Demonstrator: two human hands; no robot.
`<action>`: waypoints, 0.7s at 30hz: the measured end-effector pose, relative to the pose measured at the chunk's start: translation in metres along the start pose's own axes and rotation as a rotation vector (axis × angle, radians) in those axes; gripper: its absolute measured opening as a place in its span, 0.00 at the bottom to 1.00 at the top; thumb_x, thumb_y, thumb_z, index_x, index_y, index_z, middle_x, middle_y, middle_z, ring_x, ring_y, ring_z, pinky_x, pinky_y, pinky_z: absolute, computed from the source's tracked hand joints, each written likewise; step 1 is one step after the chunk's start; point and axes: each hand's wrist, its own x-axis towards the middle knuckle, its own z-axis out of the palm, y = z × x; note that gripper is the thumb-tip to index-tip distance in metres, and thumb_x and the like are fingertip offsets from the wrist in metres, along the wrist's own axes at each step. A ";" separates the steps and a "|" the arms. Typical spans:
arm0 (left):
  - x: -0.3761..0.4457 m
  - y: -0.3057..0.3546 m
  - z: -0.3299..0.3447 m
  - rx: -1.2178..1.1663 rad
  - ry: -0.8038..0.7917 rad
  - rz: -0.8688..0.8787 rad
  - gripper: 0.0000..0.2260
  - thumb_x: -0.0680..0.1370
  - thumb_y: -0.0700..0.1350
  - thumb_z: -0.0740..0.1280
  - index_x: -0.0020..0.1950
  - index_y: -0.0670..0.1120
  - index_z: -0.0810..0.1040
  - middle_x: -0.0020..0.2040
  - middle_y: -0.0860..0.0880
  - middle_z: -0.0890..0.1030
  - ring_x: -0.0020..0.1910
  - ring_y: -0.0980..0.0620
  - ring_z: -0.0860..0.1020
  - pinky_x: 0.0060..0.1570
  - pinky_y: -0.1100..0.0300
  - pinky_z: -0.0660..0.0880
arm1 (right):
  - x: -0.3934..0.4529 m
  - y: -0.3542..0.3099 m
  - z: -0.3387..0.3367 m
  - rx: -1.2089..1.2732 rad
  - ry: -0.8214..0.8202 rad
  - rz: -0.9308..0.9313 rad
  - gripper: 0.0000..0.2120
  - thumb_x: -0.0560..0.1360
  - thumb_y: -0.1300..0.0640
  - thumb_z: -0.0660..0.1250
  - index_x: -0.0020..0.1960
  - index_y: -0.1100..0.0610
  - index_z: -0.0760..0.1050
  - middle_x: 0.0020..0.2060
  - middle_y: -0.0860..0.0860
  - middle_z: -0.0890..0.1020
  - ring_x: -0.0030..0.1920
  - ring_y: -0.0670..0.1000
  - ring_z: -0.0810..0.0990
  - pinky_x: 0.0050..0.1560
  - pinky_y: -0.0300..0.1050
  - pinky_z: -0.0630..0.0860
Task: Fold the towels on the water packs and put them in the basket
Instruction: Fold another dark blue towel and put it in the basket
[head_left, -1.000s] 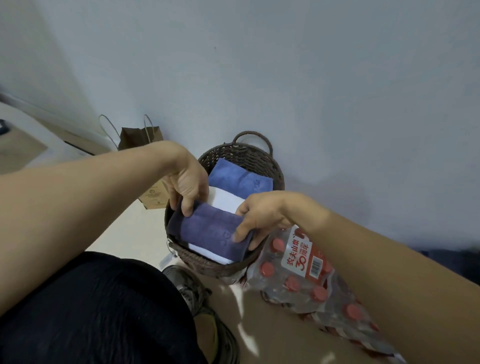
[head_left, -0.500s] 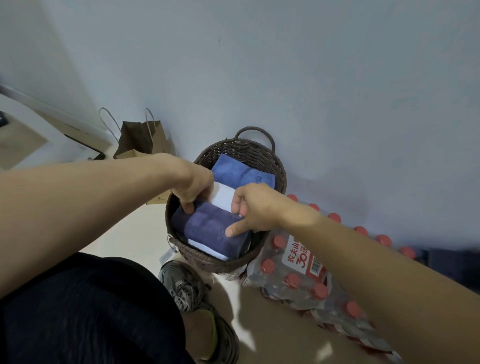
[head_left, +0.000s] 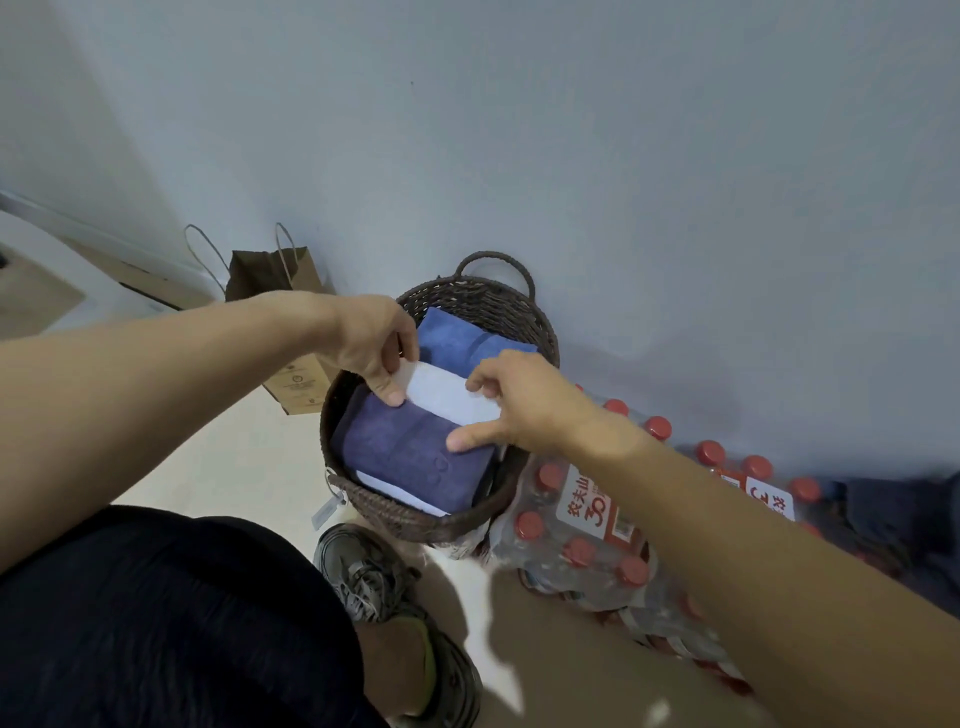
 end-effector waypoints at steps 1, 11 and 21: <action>0.001 0.000 0.001 -0.004 0.003 0.001 0.31 0.62 0.48 0.83 0.63 0.48 0.76 0.48 0.53 0.80 0.49 0.49 0.80 0.54 0.57 0.76 | -0.002 0.003 0.000 -0.045 -0.027 0.004 0.37 0.61 0.33 0.76 0.59 0.56 0.77 0.52 0.51 0.76 0.56 0.52 0.74 0.44 0.40 0.65; 0.004 0.034 0.001 0.360 -0.074 -0.064 0.31 0.75 0.52 0.72 0.76 0.50 0.65 0.69 0.48 0.73 0.64 0.46 0.73 0.64 0.55 0.69 | -0.028 0.000 -0.014 -0.099 -0.098 -0.009 0.34 0.72 0.39 0.71 0.67 0.60 0.71 0.63 0.58 0.72 0.65 0.57 0.69 0.60 0.47 0.69; -0.001 0.245 0.022 0.259 0.105 0.424 0.08 0.78 0.51 0.67 0.53 0.49 0.80 0.50 0.53 0.83 0.46 0.53 0.79 0.49 0.61 0.74 | -0.223 0.157 -0.130 -0.082 0.038 0.485 0.23 0.73 0.43 0.72 0.62 0.55 0.77 0.53 0.50 0.82 0.51 0.51 0.80 0.49 0.38 0.76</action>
